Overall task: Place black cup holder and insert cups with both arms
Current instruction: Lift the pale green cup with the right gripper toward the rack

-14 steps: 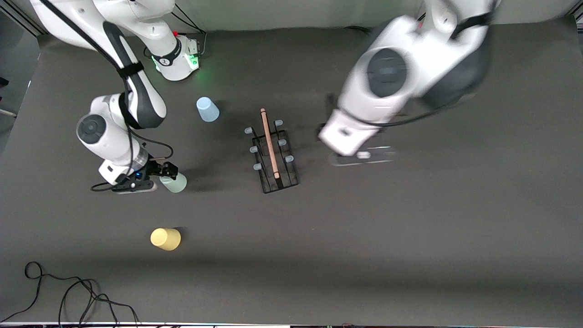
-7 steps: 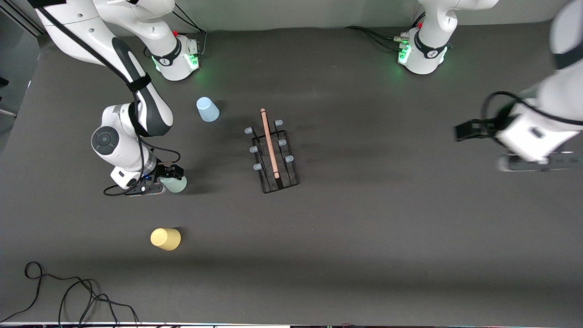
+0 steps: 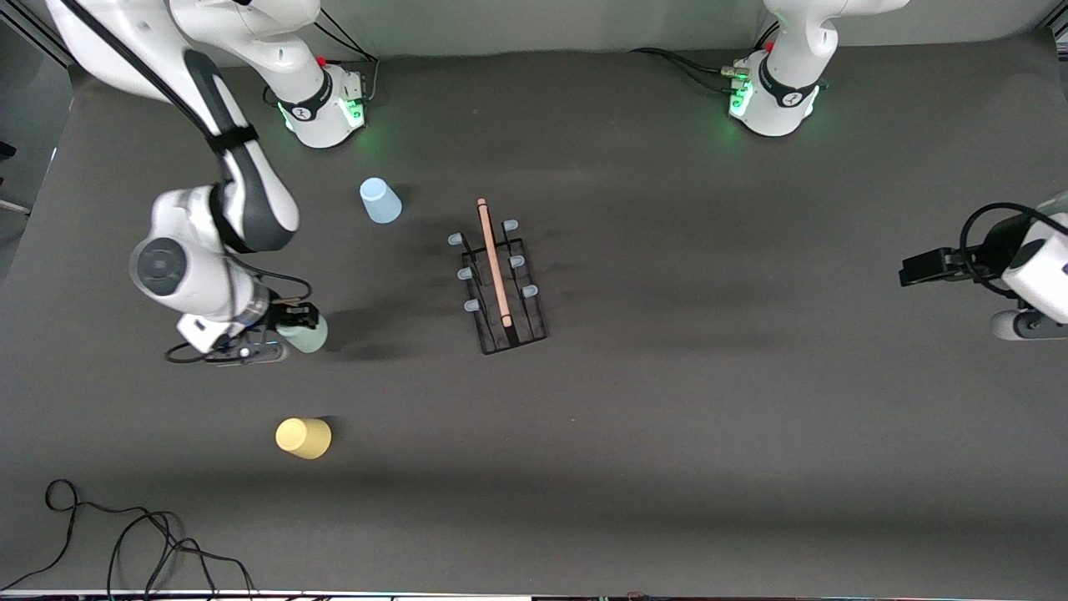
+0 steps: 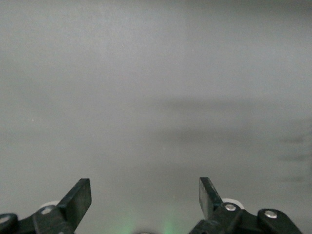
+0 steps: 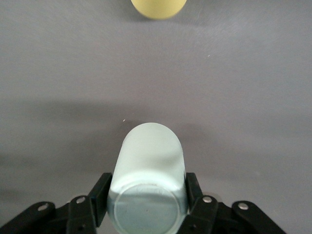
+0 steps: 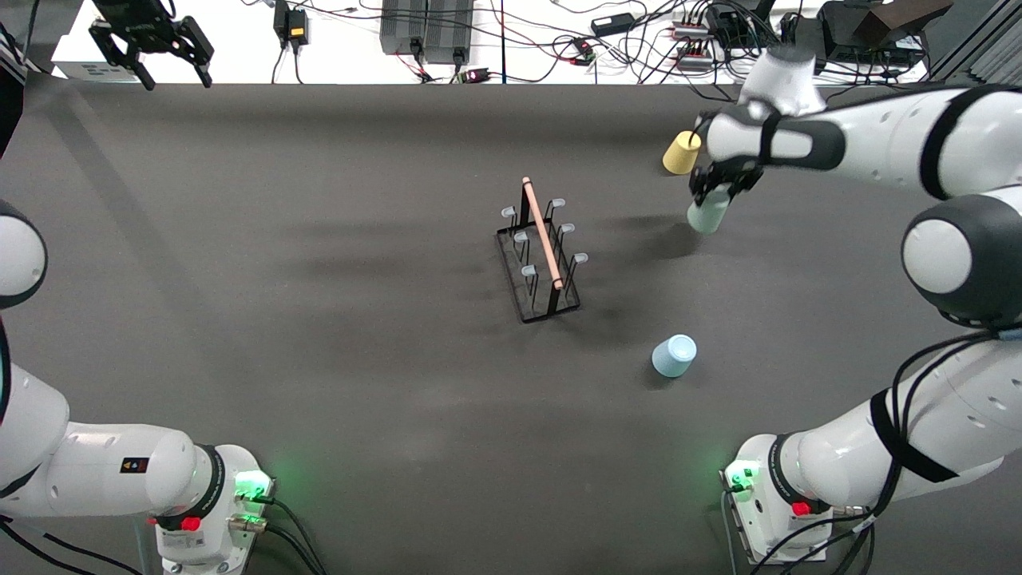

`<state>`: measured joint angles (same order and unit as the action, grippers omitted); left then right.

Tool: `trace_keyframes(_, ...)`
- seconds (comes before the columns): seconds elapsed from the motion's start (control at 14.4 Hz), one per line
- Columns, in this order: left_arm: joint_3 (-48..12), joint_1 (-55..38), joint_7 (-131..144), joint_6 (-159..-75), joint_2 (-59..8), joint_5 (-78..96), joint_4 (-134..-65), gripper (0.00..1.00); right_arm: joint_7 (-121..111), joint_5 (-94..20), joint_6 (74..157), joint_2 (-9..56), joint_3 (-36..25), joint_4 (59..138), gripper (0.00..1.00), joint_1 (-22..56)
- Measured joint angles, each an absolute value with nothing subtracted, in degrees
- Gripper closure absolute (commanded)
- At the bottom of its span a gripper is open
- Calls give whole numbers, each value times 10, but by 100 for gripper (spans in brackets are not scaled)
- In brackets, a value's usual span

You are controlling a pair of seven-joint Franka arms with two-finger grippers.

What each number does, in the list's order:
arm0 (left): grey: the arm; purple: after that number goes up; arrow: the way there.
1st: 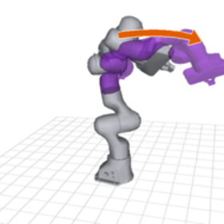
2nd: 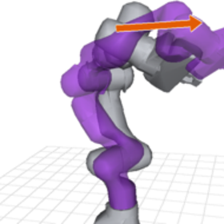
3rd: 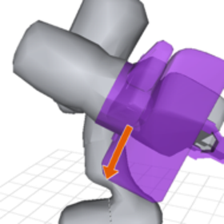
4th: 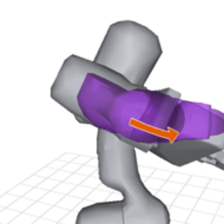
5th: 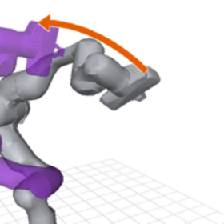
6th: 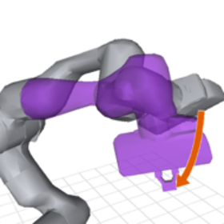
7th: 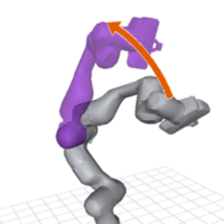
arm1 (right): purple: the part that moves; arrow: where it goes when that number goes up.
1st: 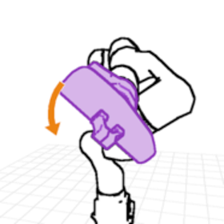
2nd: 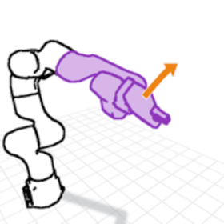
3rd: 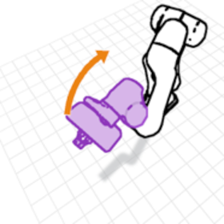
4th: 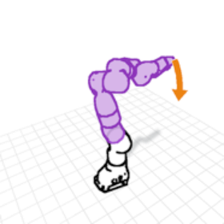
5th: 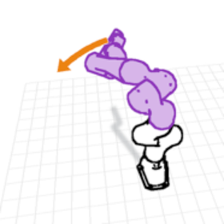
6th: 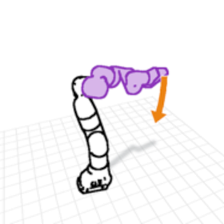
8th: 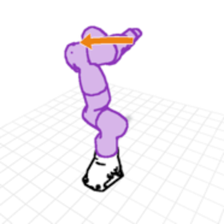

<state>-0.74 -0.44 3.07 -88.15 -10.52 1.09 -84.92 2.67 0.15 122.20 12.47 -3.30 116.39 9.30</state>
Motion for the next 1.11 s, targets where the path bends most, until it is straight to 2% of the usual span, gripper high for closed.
trace_keyframes(0.07,-11,-5,29,-913,-85,9,-888,1,27,1,1165,104,-33,1131,86,93)
trace_keyframes(0.21,-14,-5,9,-948,-52,8,-943,1,27,1,1064,62,-33,1077,86,93)
trace_keyframes(0.42,-14,-5,-30,-955,-37,1,-956,0,46,1,945,0,-33,1017,90,93)
trace_keyframes(0.55,-14,-5,-34,-956,-37,-1,-955,0,112,1,893,-27,-30,994,91,97)
trace_keyframes(0.76,-14,-5,-35,-963,-38,-2,-954,0,280,-6,874,-39,-26,991,94,163)
trace_keyframes(1.11,-13,-5,-35,-959,-39,-3,-954,0,587,-66,890,-21,-20,994,96,292)
